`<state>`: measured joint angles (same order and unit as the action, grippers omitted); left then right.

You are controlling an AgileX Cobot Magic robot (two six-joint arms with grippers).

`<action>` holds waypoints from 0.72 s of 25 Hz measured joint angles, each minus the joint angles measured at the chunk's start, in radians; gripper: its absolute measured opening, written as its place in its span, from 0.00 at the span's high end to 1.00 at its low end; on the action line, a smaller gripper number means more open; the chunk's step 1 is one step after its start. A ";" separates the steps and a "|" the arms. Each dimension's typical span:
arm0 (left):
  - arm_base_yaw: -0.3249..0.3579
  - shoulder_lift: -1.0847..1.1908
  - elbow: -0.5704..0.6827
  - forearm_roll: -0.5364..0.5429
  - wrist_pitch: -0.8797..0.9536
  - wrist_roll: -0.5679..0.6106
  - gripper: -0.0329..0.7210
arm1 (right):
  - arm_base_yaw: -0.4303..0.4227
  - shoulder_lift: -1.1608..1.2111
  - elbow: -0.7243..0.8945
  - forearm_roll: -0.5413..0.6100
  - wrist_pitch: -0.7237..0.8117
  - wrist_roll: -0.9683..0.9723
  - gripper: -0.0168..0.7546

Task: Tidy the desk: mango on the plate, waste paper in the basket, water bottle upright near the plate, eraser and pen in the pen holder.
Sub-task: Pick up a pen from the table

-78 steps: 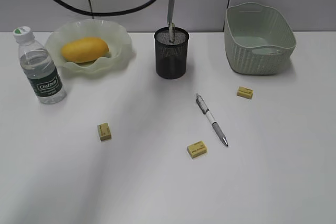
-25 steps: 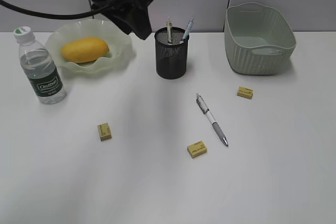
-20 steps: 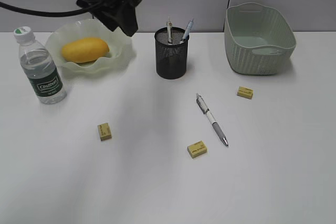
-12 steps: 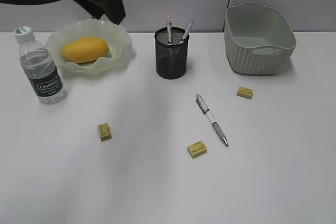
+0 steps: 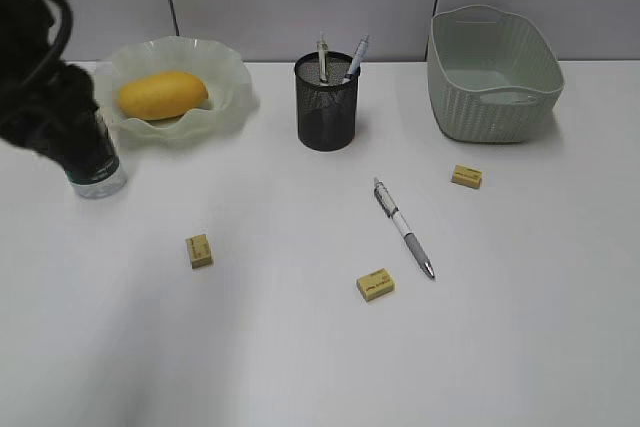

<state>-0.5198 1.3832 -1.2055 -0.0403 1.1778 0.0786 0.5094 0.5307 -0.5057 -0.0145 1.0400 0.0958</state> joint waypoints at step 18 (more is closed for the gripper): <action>0.000 -0.806 0.540 0.028 -0.046 -0.060 0.21 | 0.000 0.000 0.000 0.000 0.000 0.000 0.34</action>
<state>-0.5198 0.5776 -0.6660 -0.0126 1.1321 0.0181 0.5094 0.5307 -0.5057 -0.0145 1.0400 0.0958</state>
